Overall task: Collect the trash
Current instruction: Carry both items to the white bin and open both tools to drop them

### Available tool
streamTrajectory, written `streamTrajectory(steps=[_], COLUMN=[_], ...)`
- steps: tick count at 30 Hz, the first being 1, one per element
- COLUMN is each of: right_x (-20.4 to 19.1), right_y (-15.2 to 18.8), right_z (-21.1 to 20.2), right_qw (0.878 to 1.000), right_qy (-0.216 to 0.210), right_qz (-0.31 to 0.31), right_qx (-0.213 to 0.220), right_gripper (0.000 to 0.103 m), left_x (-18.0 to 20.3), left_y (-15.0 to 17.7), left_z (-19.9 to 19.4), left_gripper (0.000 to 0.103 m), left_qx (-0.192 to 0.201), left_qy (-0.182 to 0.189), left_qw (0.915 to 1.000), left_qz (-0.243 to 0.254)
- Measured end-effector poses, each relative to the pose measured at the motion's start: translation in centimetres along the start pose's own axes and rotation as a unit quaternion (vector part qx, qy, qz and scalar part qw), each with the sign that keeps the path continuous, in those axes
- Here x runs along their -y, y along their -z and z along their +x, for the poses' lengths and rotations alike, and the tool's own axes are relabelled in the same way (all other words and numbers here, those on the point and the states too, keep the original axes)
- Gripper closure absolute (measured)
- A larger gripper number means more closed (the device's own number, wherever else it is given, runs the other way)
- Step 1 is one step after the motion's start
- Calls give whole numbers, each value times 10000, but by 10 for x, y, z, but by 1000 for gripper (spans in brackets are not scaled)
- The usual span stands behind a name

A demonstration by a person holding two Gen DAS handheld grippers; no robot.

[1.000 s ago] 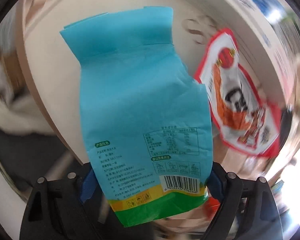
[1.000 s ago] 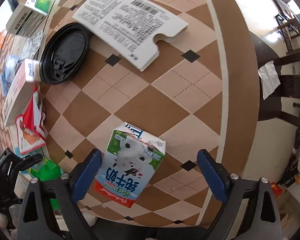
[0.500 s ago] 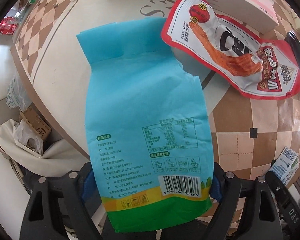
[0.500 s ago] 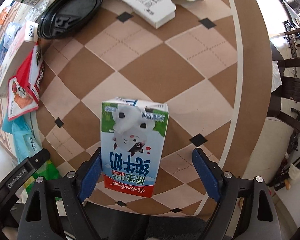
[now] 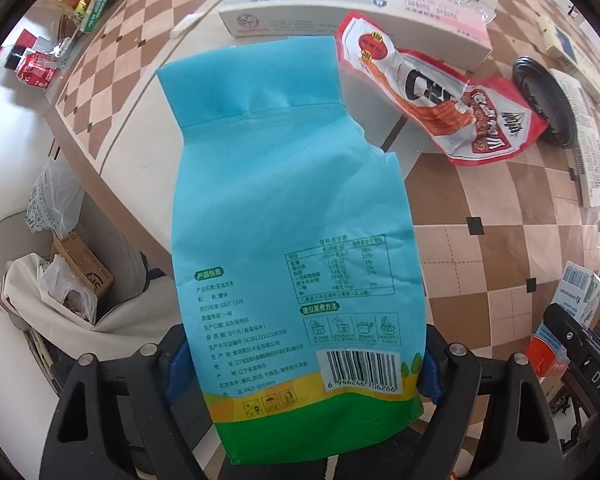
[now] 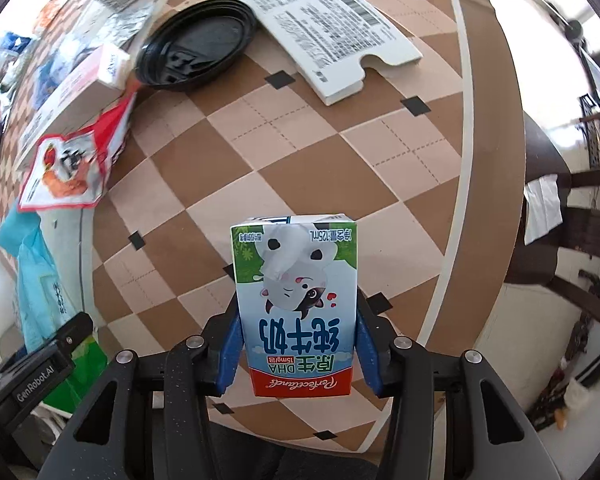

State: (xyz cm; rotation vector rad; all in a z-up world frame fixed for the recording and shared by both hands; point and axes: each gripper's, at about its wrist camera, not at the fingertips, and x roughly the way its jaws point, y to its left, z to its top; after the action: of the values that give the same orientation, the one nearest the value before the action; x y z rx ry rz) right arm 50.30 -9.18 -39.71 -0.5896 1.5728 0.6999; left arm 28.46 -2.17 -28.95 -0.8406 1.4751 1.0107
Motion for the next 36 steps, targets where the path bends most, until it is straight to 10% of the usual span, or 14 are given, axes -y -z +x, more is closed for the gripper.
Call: streamTrajectory(steps=[20,28,36], right_x=[-67,-102,-80], right_y=[146,255,269], right_z=[-53,52,236], right_qw=[9926,9933,9931], right_qy=[-980,-718,-364], right_qz=[-675,-816,-279], right_qx=[246,-404,-1078], right_gripper=[52,52,52], left_x=[-149,-179,-136], left_y=[107,151,107], left_z=[3,135,327], left_gripper=[18,18,18], left_qx=[654,-326,-1121], left_qy=[1221,1468,2086], left_qw=[9900,9882,9709], left_qz=[-253,-307,-358])
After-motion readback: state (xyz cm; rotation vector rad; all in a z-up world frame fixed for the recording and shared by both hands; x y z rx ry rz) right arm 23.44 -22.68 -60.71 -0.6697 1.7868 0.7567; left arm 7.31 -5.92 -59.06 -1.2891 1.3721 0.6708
